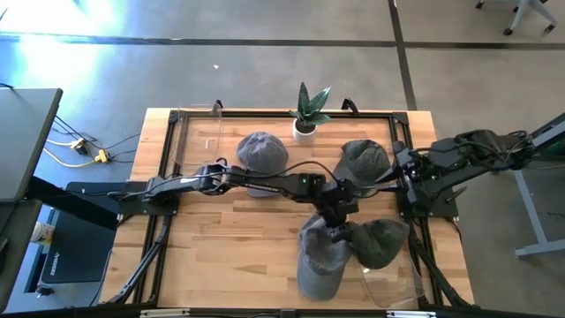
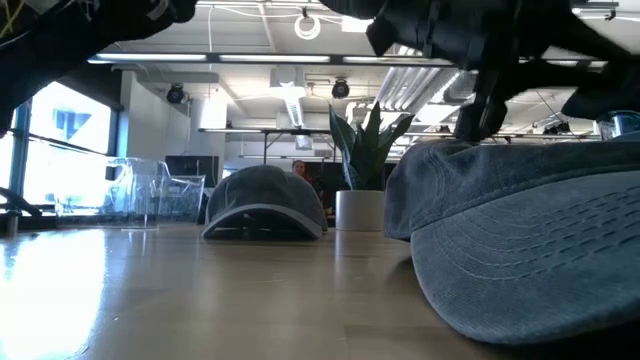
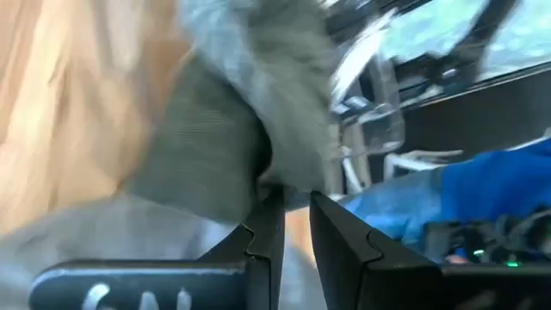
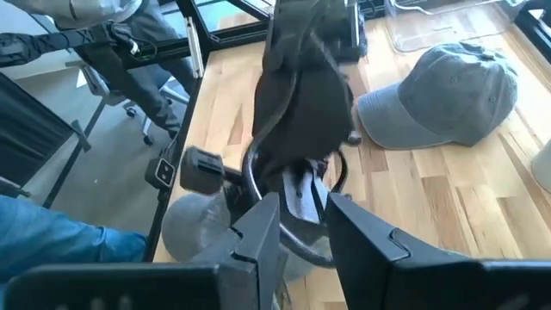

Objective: Pick & Place hat
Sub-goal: Put the bottom black cap into the bottom transparent bin

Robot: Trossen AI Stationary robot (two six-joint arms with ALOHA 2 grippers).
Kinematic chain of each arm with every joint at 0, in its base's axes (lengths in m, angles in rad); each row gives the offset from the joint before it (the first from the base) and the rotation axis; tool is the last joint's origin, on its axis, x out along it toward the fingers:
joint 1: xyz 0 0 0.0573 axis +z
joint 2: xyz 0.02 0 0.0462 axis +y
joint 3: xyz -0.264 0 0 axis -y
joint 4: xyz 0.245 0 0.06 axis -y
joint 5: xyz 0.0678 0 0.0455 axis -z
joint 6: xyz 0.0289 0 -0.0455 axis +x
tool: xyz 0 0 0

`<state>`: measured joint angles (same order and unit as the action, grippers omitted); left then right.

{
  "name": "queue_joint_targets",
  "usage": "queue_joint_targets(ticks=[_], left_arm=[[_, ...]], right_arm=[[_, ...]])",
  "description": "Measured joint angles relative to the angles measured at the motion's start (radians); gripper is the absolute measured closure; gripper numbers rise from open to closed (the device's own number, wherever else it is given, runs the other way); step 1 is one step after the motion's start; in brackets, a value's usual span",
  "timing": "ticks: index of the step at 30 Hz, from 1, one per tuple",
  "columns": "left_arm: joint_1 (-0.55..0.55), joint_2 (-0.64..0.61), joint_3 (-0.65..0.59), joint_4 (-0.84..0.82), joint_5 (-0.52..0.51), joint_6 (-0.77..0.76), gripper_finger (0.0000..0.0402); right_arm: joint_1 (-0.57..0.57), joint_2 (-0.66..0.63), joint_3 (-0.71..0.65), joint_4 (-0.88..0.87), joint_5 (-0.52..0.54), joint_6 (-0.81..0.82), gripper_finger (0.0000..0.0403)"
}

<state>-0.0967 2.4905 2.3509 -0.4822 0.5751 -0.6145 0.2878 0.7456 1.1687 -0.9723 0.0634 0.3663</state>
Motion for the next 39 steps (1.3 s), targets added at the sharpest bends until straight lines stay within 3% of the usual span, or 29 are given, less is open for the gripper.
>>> queue_joint_targets(ticks=[11,18,21,28,31,39], left_arm=[[0.013,-0.021,0.005,-0.001,-0.053,-0.058,0.0346],[0.028,-0.059,0.007,-0.189,-0.117,-0.125,0.0346],[0.031,-0.053,0.004,-0.239,-0.084,-0.125,0.0346],[0.012,0.011,-0.003,-0.093,-0.066,-0.098,0.0346],[0.019,0.037,0.004,0.021,-0.085,-0.103,0.0346],[0.017,0.061,0.005,0.124,-0.143,-0.094,0.0346]], right_arm=[[0.000,0.000,0.000,0.006,-0.016,0.000,0.0320],[0.000,0.000,0.000,0.004,-0.022,0.014,0.0320],[0.000,0.008,-0.003,0.004,-0.070,0.043,0.0320],[0.001,0.037,-0.007,-0.026,-0.123,0.049,0.0320],[0.001,0.033,-0.007,-0.012,-0.124,0.054,0.0320],[0.001,0.016,-0.004,0.012,-0.124,0.084,0.0320]])
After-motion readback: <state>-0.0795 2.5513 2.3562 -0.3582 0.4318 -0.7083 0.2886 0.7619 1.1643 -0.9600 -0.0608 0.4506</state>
